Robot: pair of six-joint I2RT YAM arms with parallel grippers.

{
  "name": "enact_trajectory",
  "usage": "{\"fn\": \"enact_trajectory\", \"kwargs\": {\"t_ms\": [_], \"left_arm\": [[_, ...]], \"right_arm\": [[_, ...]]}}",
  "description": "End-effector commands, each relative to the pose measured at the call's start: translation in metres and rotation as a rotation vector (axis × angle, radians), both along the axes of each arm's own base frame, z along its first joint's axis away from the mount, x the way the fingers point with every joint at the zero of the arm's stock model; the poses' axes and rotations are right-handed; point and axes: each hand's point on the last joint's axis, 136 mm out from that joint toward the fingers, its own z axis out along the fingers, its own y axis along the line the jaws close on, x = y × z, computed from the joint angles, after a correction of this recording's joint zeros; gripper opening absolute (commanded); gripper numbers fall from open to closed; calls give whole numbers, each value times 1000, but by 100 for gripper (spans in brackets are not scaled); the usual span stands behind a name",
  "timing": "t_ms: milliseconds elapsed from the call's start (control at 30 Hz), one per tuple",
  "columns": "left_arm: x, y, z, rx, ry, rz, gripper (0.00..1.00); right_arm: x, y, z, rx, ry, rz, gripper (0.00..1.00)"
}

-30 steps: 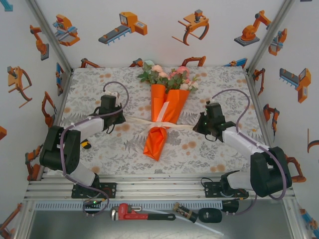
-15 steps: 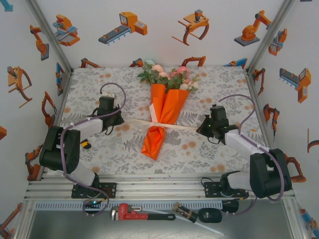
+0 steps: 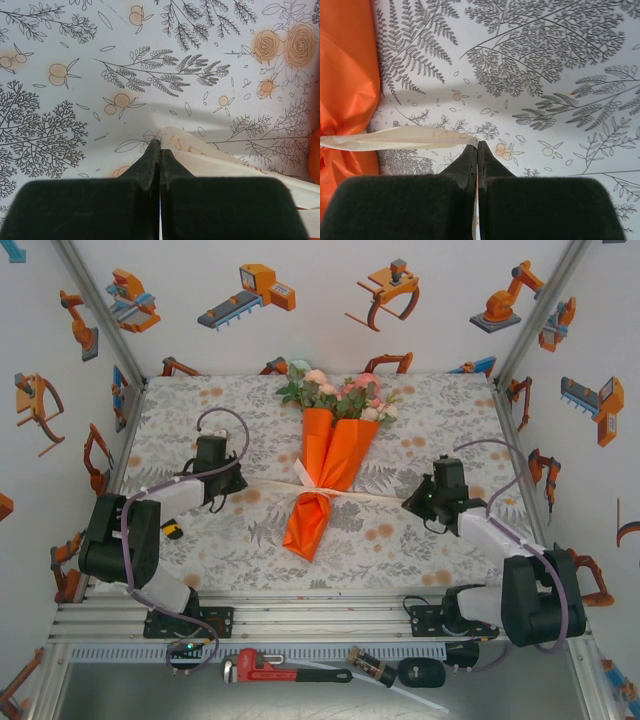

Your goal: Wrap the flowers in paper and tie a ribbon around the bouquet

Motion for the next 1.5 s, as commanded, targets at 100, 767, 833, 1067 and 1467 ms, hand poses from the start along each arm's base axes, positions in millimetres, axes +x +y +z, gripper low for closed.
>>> {"fn": "enact_trajectory", "kwargs": {"t_ms": [100,767,833,1067,1467], "left_arm": [[3,11,5,-13,-22,42,0],[-7,2,9,-70,-44,28,0],[-10,-3,13,-65,-63,13,1],[-15,5,40,-4,-154,20,21],[-49,-50,160,-82,-526,-225,34]], "right_arm": [[1,-15,-1,-4,-10,-66,0],[6,-30,17,34,-69,-90,0],[10,-20,27,59,-104,-41,0],[14,-6,64,68,-232,49,30],[20,49,177,-196,-595,288,49]]}}
